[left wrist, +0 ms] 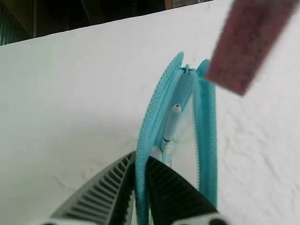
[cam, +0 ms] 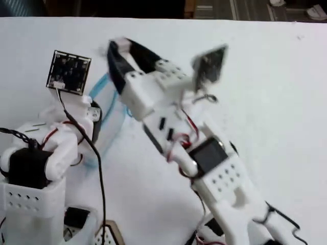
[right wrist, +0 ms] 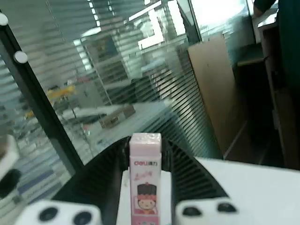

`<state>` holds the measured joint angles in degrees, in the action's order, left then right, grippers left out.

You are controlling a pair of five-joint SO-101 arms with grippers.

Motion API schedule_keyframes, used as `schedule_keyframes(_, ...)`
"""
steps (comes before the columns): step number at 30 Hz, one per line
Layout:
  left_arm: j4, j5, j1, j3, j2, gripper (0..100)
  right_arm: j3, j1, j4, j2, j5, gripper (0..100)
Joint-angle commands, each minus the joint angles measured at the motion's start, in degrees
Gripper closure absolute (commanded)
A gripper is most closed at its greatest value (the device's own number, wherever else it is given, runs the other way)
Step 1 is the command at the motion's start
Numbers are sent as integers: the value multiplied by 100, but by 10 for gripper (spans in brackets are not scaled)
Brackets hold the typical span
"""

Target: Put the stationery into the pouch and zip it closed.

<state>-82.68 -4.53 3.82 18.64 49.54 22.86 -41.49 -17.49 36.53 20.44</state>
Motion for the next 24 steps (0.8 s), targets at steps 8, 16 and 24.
schedule_keyframes(8,105,26,-31,-149,40,978,-396,-101,-1147,-593,334,981)
schedule_keyframes(16,132,35,-31,-141,40,978,-422,-365,-1710,-602,316,977)
schedule_keyframes(24,114,35,-31,-141,40,978,-431,-400,-1710,-585,308,716)
